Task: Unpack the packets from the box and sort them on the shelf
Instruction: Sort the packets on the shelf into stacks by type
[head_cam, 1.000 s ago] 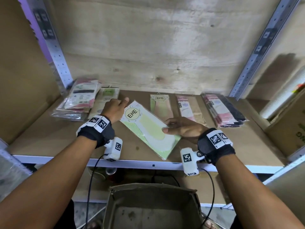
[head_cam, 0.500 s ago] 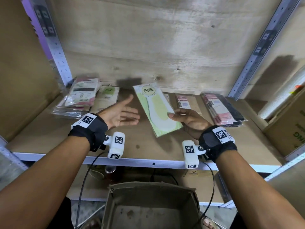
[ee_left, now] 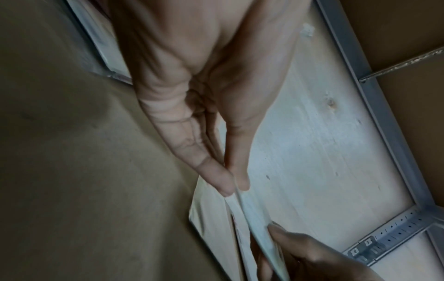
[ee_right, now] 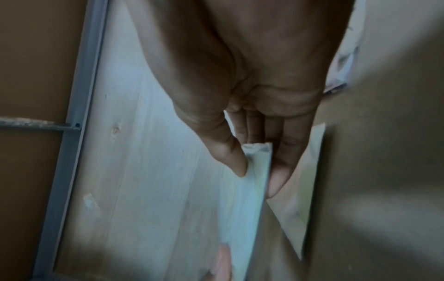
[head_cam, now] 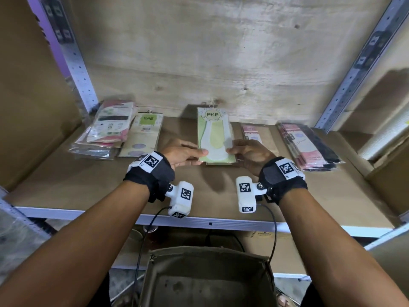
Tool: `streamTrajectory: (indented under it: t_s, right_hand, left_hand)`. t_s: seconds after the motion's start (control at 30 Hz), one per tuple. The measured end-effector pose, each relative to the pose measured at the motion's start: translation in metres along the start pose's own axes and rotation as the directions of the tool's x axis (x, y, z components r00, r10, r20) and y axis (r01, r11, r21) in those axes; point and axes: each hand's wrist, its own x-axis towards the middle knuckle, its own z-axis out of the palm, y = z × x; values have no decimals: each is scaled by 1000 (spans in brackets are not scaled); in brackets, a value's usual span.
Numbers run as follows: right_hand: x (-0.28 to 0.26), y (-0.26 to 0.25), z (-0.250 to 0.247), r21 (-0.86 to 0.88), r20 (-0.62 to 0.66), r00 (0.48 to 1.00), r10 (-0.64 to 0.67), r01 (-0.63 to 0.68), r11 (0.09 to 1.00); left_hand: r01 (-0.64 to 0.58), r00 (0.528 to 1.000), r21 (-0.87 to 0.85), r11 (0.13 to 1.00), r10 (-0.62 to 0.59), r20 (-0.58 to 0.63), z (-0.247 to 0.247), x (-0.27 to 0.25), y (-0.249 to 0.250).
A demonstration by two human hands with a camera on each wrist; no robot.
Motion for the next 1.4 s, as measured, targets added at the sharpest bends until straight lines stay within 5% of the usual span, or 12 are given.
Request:
streamTrajectory:
  t_s: [0.4, 0.93, 1.4]
  right_hand:
    - [31, -5, -4, -529, -337, 922, -190, -18, 848]
    - [29, -13, 0, -726, -324, 940, -108, -174, 665]
    - [30, -10, -3, -759, -318, 945, -80, -203, 619]
  left_hand:
    - [-5, 984, 135, 991, 28, -175, 30, 34, 5]
    - [176, 975, 200, 964, -144, -168, 40, 35, 9]
    - [42, 991, 316, 948, 0, -131, 37, 39, 2]
